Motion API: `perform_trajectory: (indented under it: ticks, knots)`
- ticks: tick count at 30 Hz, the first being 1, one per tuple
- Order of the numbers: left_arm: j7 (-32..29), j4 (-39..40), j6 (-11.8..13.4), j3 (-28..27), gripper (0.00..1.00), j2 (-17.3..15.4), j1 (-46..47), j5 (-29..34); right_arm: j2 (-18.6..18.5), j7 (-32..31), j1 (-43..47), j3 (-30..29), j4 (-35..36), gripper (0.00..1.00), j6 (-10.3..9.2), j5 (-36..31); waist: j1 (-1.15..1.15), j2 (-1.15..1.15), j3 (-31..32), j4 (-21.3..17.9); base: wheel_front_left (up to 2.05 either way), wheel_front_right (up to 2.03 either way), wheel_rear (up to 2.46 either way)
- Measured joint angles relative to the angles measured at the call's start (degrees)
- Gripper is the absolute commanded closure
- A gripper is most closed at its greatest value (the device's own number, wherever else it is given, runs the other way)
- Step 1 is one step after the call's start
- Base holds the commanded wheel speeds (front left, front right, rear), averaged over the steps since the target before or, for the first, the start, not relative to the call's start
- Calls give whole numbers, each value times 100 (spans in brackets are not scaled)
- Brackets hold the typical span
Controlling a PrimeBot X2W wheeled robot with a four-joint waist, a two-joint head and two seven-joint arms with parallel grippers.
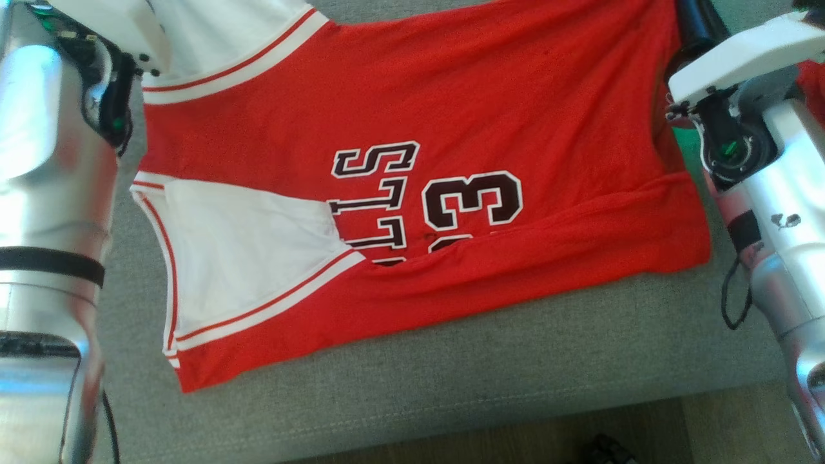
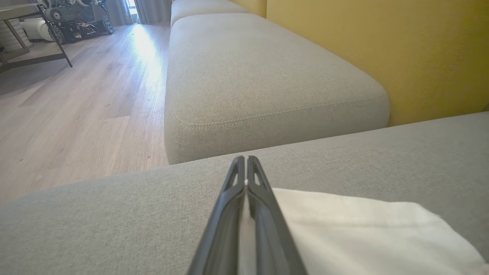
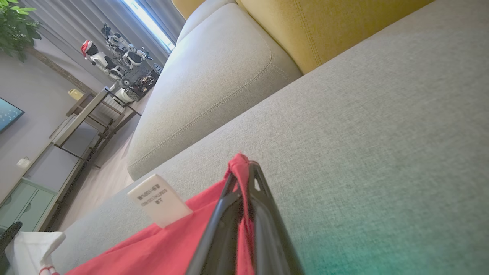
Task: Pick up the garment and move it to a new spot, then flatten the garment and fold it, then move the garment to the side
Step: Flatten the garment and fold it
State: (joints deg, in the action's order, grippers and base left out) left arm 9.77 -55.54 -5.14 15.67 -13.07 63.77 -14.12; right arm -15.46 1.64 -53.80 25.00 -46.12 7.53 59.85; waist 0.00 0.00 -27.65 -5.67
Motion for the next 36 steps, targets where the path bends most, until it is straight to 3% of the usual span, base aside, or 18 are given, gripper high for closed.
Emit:
perform_trajectory:
  ticks: [10,13,20,26,36]
  knots:
    - [400,-166,2,5,100,178,93,-110,-22,200,-82,193,-165,100,0,131,0,0,71,91,0,0,0]
    - [445,-153,-146,70,100,218,-86,-186,-171,214,32,310,-120,100,0,266,0,0,246,147,0,0,0]
    - [452,165,-201,249,100,174,-782,-458,-428,247,578,387,88,100,0,642,0,0,626,292,0,0,0]
    - [415,840,-242,798,100,-19,-1421,-832,-705,241,1100,470,424,100,0,843,0,0,973,410,0,0,0]
    - [-215,2170,-242,1402,100,-606,-2551,-1399,-1083,14,1806,600,837,100,0,1127,0,0,1391,610,0,0,0]
